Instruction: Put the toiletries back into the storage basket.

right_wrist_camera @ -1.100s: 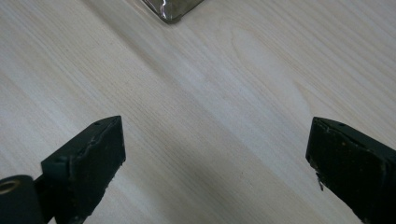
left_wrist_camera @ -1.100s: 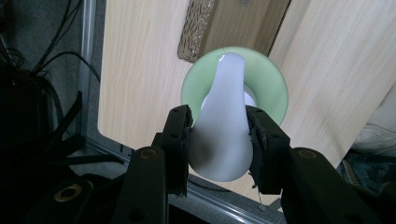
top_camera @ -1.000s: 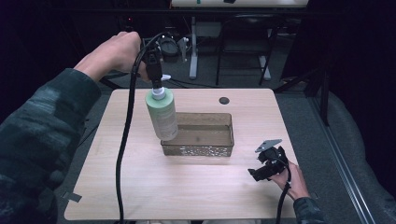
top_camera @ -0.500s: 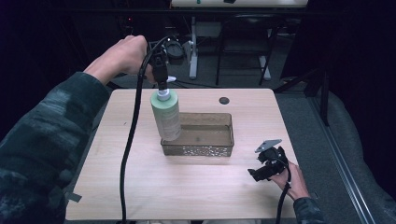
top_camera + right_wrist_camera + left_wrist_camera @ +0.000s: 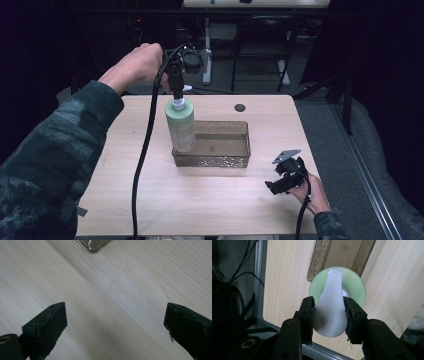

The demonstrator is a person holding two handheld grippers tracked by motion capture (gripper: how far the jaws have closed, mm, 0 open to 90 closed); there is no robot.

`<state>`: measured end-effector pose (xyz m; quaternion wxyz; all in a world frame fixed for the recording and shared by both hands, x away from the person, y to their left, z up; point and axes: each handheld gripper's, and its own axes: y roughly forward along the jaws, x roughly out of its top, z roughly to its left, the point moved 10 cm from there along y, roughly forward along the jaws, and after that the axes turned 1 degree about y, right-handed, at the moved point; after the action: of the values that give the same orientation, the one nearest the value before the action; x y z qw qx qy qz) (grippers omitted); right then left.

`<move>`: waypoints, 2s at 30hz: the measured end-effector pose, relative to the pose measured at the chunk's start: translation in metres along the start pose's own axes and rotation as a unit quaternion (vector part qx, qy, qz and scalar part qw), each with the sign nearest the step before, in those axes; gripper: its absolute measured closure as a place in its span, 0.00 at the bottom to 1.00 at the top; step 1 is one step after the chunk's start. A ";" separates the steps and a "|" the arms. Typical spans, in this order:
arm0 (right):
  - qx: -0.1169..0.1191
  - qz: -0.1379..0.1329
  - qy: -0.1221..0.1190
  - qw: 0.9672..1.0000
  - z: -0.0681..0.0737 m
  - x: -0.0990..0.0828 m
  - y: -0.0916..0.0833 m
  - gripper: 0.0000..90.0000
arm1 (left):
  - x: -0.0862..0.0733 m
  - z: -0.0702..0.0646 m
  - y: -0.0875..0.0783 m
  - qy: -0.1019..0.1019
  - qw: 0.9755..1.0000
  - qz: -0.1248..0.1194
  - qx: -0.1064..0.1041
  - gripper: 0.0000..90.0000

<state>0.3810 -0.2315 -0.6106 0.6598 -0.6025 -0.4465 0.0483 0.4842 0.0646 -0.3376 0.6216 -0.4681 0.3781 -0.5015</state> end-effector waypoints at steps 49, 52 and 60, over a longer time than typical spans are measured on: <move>0.004 0.002 0.002 1.000 0.002 -0.001 0.000 0.05 | -0.005 -0.016 0.066 0.009 0.998 0.016 -0.053 0.70; 0.002 0.002 0.000 1.000 0.002 -0.001 0.000 0.05 | -0.005 -0.017 0.069 0.008 0.998 0.017 -0.055 0.70; 0.001 0.004 -0.003 1.000 0.002 -0.001 0.000 0.05 | -0.004 -0.017 0.072 0.004 0.998 0.015 -0.060 0.70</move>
<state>0.3794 -0.2310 -0.6112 0.6592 -0.6032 -0.4459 0.0529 0.4871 0.0689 -0.4114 0.5979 -0.4970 0.4172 -0.4706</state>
